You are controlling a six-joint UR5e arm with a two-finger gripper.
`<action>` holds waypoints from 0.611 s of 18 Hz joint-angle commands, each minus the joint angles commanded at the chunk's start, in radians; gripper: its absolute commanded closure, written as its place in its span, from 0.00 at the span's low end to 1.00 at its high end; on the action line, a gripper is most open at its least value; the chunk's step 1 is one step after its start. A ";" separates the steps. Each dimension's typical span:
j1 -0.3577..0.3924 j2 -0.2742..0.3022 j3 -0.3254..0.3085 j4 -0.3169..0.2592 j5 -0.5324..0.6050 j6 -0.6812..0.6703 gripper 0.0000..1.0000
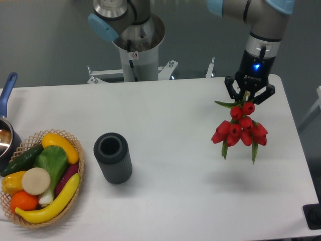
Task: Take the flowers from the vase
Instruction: 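Carry the tulips away from the vase over the empty table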
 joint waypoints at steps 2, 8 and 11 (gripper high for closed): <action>0.002 -0.003 0.000 0.002 0.049 0.014 0.83; -0.005 -0.048 0.011 0.005 0.161 0.062 0.80; -0.011 -0.054 0.008 0.003 0.178 0.059 0.81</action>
